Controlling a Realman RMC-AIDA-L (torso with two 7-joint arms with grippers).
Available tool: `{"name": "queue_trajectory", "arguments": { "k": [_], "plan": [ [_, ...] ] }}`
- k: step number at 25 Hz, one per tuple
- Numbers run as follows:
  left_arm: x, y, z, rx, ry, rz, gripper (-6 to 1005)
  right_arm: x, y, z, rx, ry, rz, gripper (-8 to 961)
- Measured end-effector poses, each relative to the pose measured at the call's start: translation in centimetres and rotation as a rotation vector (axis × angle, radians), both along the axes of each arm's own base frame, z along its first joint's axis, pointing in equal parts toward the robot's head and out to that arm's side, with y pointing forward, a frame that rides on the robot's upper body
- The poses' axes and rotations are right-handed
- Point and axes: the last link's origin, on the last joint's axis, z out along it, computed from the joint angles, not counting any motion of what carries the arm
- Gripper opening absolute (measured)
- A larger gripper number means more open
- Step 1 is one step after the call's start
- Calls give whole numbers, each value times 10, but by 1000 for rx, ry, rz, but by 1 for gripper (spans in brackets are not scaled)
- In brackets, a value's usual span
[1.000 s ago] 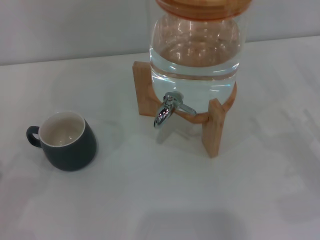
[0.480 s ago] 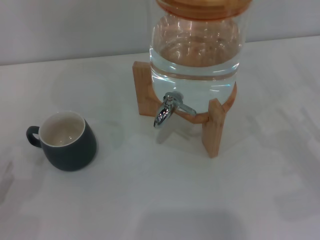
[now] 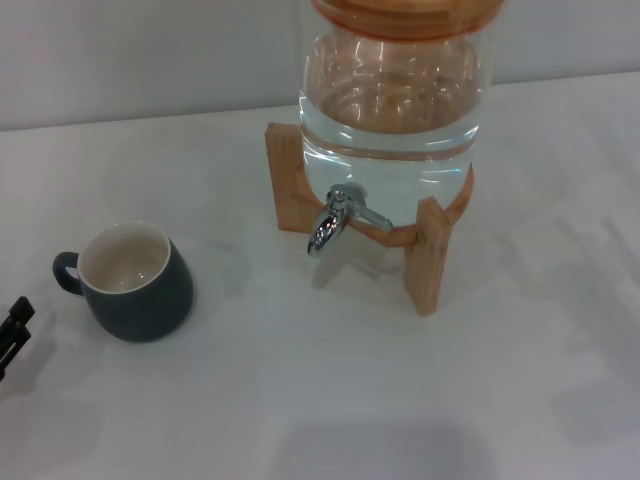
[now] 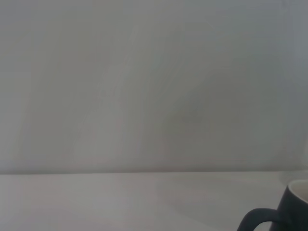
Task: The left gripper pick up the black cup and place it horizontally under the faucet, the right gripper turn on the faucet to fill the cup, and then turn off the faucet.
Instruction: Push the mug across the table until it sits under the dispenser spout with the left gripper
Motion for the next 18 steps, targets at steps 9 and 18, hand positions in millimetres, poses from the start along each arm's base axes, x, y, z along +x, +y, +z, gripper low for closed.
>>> {"name": "queue_trajectory", "arguments": {
  "k": [9,18],
  "plan": [
    [6,16,-7,-55,35,-8,614,-1,1,0,0,0,3,789],
    [12,32,-11,-80,55,-8,609,0,0,0,-1,0,-2,788]
  ]
}}
